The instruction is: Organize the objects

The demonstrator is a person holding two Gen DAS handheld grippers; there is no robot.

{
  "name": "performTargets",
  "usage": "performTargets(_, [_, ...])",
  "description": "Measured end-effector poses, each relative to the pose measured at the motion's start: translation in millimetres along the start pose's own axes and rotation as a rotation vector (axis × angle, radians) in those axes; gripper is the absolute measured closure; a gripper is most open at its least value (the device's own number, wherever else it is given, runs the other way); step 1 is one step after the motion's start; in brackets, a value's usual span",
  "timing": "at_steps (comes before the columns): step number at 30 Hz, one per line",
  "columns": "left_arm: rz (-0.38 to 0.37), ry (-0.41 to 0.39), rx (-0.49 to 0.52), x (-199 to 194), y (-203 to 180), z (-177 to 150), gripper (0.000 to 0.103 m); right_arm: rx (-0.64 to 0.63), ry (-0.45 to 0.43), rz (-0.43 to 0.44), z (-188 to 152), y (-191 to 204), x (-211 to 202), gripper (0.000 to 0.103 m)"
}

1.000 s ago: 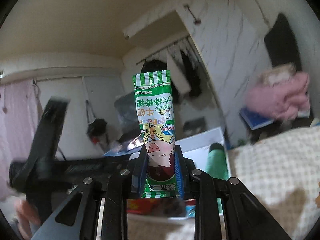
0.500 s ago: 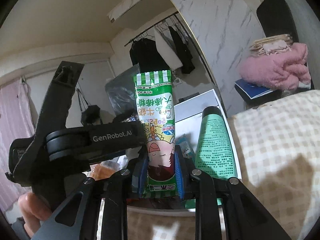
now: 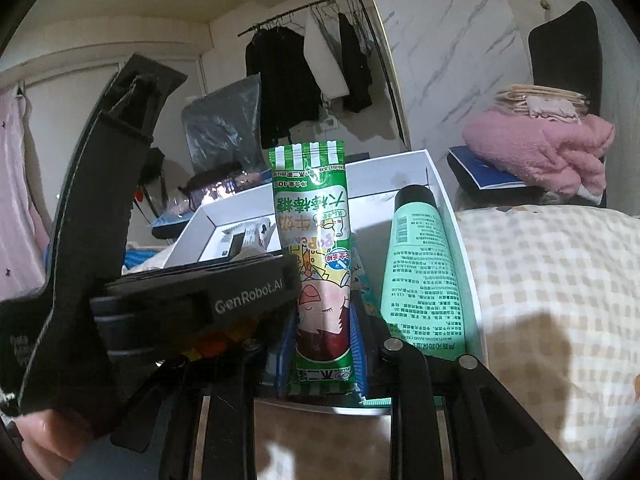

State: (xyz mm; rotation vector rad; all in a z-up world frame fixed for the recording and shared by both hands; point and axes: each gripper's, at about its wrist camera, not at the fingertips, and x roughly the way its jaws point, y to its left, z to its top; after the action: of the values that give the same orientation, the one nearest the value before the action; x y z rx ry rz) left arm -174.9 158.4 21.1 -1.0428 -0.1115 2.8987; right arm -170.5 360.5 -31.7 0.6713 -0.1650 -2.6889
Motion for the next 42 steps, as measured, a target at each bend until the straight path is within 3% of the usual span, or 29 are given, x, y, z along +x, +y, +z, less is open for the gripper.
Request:
performTargets(4, [0.006,-0.004,0.003,-3,-1,0,0.045,-0.002,-0.005,0.003,0,-3,1,0.077])
performTargets(7, [0.000,0.001,0.025,-6,-3,-1,0.030,-0.001,-0.006,0.011,1,-3,1,0.076])
performTargets(11, [0.044,-0.068,0.042,-18,-1,-12,0.024,-0.010,-0.004,0.021,1,-1,0,0.076])
performTargets(15, [0.024,-0.115,-0.022,-31,6,-25,0.023,-0.055,0.004,0.001,0,7,1,0.076])
performTargets(21, [-0.072,-0.060,-0.166,-32,33,-30,0.023,-0.087,0.014,0.013,-1,14,3,0.075])
performTargets(25, [-0.066,-0.134,-0.277,-53,50,-51,0.023,-0.098,0.021,0.013,-3,14,7,0.074])
performTargets(28, [-0.080,-0.162,-0.227,-69,54,-63,0.022,-0.115,0.019,-0.009,-4,17,6,0.074])
performTargets(29, [-0.059,-0.172,-0.203,-74,54,-63,0.021,-0.124,0.022,-0.015,-4,19,7,0.069])
performTargets(30, [-0.049,-0.180,-0.199,-77,56,-61,0.021,-0.133,0.024,-0.018,-4,20,7,0.052])
performTargets(32, [-0.068,-0.194,-0.216,-83,63,-60,0.020,-0.166,0.009,-0.025,-6,27,5,0.030])
performTargets(34, [-0.097,-0.204,-0.234,-87,71,-61,0.020,-0.200,-0.011,-0.059,-9,33,3,0.030])
performTargets(37, [-0.080,-0.211,-0.236,-90,74,-62,0.018,-0.210,-0.013,-0.072,-9,35,3,0.030])
performTargets(39, [-0.073,-0.207,-0.229,-91,74,-61,0.018,-0.192,-0.023,-0.054,-8,32,-1,0.030])
performTargets(42, [-0.140,-0.213,-0.195,-100,72,-59,0.018,-0.173,-0.046,-0.004,-4,30,-11,0.029])
